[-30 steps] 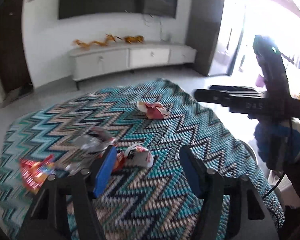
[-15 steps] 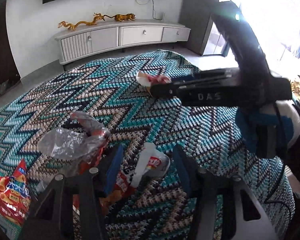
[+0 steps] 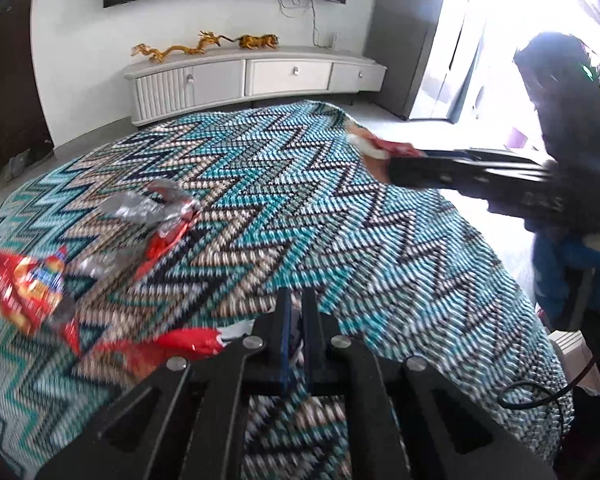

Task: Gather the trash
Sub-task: 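Grasp the red snack wrapper with the left gripper while the right gripper grasps the pink carton, then carry the red wrapper and pink carton to the bin and open both grippers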

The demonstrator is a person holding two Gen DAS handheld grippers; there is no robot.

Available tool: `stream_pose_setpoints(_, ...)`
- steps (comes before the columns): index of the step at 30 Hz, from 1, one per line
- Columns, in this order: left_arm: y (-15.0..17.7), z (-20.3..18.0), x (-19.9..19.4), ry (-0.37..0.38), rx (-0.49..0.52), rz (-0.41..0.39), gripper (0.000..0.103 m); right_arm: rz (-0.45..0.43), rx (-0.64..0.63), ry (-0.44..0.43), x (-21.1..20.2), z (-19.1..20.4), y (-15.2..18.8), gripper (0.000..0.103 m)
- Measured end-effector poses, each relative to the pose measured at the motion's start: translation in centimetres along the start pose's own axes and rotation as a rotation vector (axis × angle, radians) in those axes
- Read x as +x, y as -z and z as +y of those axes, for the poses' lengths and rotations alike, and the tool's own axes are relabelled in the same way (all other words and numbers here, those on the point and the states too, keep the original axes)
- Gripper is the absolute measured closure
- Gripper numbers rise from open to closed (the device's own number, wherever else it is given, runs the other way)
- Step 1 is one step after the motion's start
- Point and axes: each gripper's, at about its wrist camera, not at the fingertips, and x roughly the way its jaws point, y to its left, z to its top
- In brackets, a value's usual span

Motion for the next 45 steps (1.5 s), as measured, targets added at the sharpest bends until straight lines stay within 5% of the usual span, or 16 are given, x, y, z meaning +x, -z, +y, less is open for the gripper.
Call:
stream_pose_setpoints(10,3.4,1.6,-6.8,-0.037,-0.163,-0.094,0.096,-0.072,0.056,-0.006,-6.9,0.7,3.1,0.073)
stream_pose_setpoints(12,3.8,2.5,-7.5,-0.033,-0.209,-0.11,0.089,-0.078,0.07,-0.013,-7.5,0.7,3.5,0.073)
stream_pose_setpoints(14,4.4,3.1,-8.0,-0.054,-0.238,-0.129,0.059,-0.081,0.077,-0.016,-8.0,0.8,3.9,0.073)
stream_pose_setpoints(16,5.2,3.8,-8.8,-0.089,-0.263,-0.157,0.044,-0.083,0.083,-0.016,-8.5,0.7,4.3,0.073)
stream_pose_setpoints(26,7.2,5.5,-11.0,-0.143,-0.261,-0.184,0.024,-0.091,0.144,-0.019,-9.3,-1.0,5.7,0.073)
stream_pose_setpoints(32,8.8,5.6,-10.2,-0.145,-0.274,-0.133,0.016,-0.09,0.157,-0.019,-9.4,-1.4,6.3,0.073)
stream_pose_setpoints(40,11.8,4.2,-10.0,-0.186,-0.286,-0.085,0.017,-0.093,0.153,-0.016,-9.9,-1.2,6.7,0.073)
stream_pose_setpoints(42,12.0,4.3,-10.0,-0.174,-0.297,-0.087,0.027,-0.097,0.15,-0.015,-10.1,-1.0,6.8,0.073)
stream_pose_setpoints(43,11.9,4.4,-9.8,-0.149,-0.307,-0.081,0.042,-0.098,0.15,-0.015,-10.2,-1.0,6.9,0.073)
stream_pose_setpoints(45,11.8,4.1,-9.5,-0.14,-0.313,-0.069,0.045,-0.103,0.147,-0.011,-10.6,-0.8,7.0,0.073)
